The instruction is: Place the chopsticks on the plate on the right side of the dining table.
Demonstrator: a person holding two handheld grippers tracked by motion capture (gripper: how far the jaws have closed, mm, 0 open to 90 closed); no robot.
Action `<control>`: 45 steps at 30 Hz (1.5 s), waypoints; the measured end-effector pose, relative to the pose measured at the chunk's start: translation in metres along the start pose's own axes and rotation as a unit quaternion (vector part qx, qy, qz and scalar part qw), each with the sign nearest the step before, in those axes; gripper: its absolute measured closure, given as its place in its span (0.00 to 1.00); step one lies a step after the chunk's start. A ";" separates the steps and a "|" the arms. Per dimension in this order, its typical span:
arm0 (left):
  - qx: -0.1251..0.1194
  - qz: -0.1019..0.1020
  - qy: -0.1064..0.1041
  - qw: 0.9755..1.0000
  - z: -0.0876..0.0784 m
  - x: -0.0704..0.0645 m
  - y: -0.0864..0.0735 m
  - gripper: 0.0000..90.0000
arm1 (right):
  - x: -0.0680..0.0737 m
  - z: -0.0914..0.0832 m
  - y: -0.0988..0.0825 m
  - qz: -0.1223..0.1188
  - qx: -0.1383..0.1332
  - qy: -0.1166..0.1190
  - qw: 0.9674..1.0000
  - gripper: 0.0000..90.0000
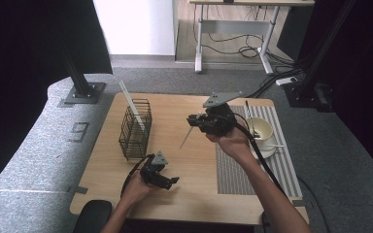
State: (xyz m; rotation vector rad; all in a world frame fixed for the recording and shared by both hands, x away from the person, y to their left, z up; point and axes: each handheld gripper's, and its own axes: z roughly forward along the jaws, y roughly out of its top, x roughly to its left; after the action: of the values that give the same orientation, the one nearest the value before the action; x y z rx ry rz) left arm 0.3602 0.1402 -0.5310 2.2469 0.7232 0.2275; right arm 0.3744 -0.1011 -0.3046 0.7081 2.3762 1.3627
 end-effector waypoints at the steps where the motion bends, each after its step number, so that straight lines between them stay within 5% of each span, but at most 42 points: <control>1: -0.006 0.001 -0.001 1.000 -0.002 0.000 0.002 0.15 | 0.002 -0.001 -0.004 0.000 0.002 0.005 1.000 0.91; 14: -0.066 0.041 -0.023 0.997 -0.016 -0.009 0.017 0.33 | 0.025 0.006 -0.026 -0.014 0.029 0.028 0.999 0.91; 29: -0.076 0.076 -0.059 0.992 -0.011 -0.020 0.020 0.77 | 0.039 0.021 -0.046 -0.003 0.042 0.058 0.997 0.91; 32: -0.078 0.083 -0.065 0.991 -0.010 -0.021 0.020 0.92 | 0.040 0.024 -0.047 -0.002 0.044 0.063 0.997 0.91; 36: -0.079 0.102 -0.067 0.989 -0.011 -0.024 0.020 0.95 | 0.037 0.025 -0.047 0.006 0.041 0.066 0.997 0.91; 42: -0.074 0.101 -0.082 0.989 -0.010 -0.026 0.021 0.96 | 0.039 0.027 -0.047 -0.010 0.039 0.032 0.999 0.67; 45: -0.067 0.103 -0.086 0.989 -0.009 -0.027 0.021 0.96 | 0.042 0.035 -0.047 -0.032 0.054 -0.019 0.998 0.47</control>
State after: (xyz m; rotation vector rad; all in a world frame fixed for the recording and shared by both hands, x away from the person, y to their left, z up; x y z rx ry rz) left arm 0.3438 0.1186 -0.5082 2.1803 0.3733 0.1740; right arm 0.3453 -0.0725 -0.3637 0.6728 2.4360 1.1920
